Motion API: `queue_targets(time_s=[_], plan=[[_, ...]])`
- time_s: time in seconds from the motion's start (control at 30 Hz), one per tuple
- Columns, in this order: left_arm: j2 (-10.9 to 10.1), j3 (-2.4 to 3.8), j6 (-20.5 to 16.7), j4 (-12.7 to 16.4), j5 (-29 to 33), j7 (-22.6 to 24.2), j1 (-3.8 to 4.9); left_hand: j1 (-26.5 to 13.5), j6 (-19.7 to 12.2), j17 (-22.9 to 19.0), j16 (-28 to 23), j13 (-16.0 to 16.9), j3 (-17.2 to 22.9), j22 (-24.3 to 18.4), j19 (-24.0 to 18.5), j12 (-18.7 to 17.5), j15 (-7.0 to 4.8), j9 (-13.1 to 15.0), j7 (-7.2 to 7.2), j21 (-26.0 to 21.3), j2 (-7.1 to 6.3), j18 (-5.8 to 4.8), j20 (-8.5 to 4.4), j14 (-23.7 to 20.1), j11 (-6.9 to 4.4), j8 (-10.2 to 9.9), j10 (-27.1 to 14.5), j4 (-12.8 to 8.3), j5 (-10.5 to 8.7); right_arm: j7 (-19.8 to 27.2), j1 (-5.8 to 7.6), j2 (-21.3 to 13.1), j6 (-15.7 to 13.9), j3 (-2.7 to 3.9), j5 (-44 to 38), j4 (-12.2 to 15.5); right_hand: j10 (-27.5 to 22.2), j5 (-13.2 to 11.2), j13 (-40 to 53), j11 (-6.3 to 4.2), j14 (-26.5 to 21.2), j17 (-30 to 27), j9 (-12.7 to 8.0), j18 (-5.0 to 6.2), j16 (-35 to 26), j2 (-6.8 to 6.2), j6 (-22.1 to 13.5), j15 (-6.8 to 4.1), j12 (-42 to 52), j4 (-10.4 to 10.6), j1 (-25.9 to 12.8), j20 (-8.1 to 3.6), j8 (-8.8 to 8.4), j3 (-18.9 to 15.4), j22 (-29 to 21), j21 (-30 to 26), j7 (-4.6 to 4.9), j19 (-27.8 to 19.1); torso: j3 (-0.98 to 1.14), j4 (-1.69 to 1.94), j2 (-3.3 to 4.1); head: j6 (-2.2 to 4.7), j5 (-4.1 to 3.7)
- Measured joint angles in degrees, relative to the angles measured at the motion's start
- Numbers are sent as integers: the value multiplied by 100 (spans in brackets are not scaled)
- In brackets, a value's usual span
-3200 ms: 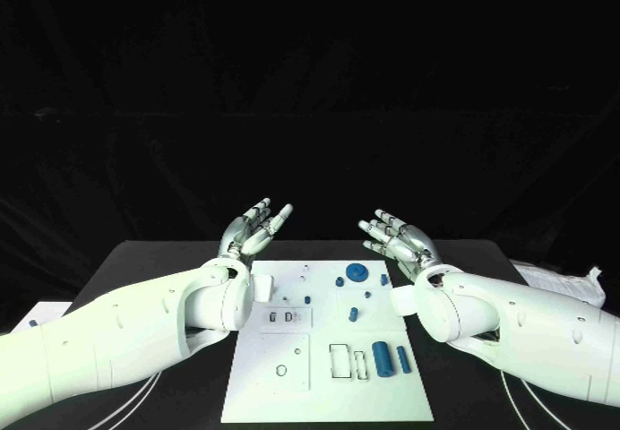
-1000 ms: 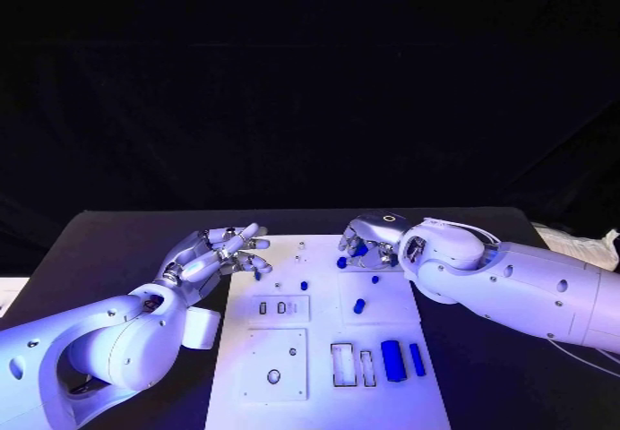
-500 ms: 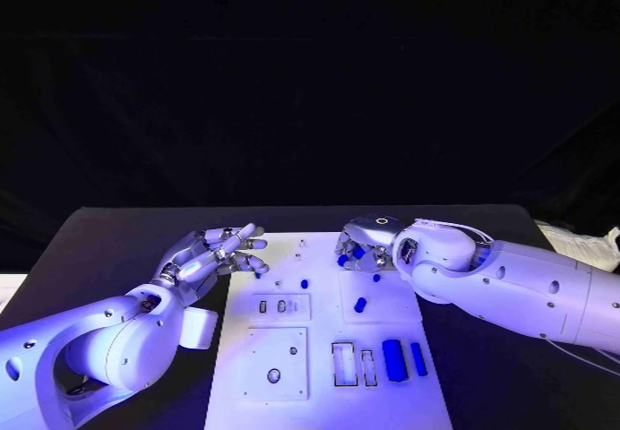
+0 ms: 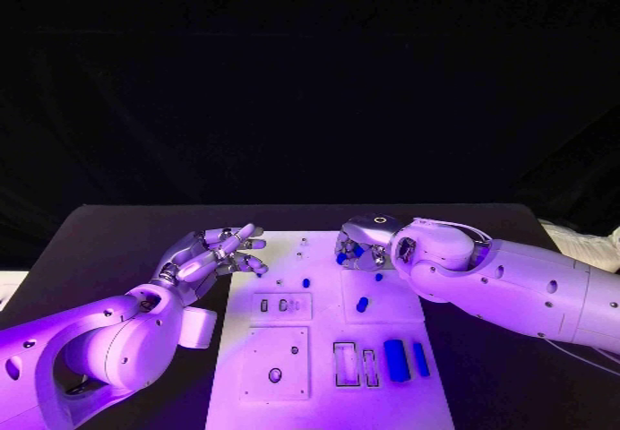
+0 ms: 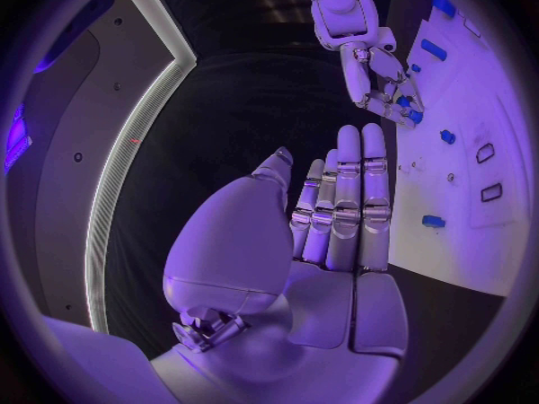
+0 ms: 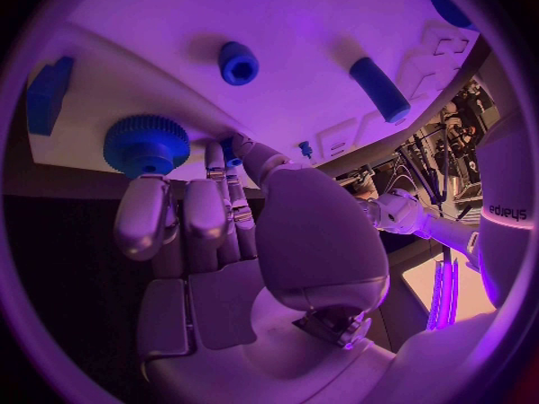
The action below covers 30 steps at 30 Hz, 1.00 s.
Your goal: Assemble the parts on the task board
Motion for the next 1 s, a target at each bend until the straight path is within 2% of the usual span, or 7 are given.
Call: queue_targets(time_s=[0.23,0.47,0.73,1.0], plan=[[-1,0,0,-23,1,-19,0,0,0,15,0,0,0,5,0,0,0,0,0,0,0,0,0,0,0,0,0,0,0,3,-12,-11,-331,-8,-6,52,122,-92,-3,-22,0,131,0,0,116,25,47,0,-1,124,-10,-11,4,57,254,182,15,55,-1,12,13,16,-3],[-3,0,3,-51,2,-38,0,16,-22,47,22,1,0,12,0,-22,0,0,22,22,-15,0,0,0,0,0,0,0,-28,-21,-10,63,-740,34,7,81,161,-155,-1,-22,0,155,-1,0,168,70,47,0,-30,172,-55,-20,4,41,332,210,15,63,-2,25,24,37,-1],[-6,0,10,-65,2,-49,0,16,-22,49,22,5,0,11,0,-24,0,0,21,22,-15,-1,0,0,0,0,0,0,-28,-145,11,339,-1053,46,15,-119,161,-179,-2,-22,0,170,-1,0,168,76,47,0,-31,211,-63,-21,4,81,343,231,14,62,-10,37,37,55,7],[-5,0,20,-56,3,-57,1,15,-22,60,22,4,0,17,0,-24,0,0,21,22,-15,-1,0,0,0,-20,0,0,-28,-228,33,702,-1163,49,17,-402,160,-192,-2,-21,0,176,-1,0,192,76,46,1,-31,225,-63,-21,1,94,358,242,13,61,-12,46,50,69,12]])
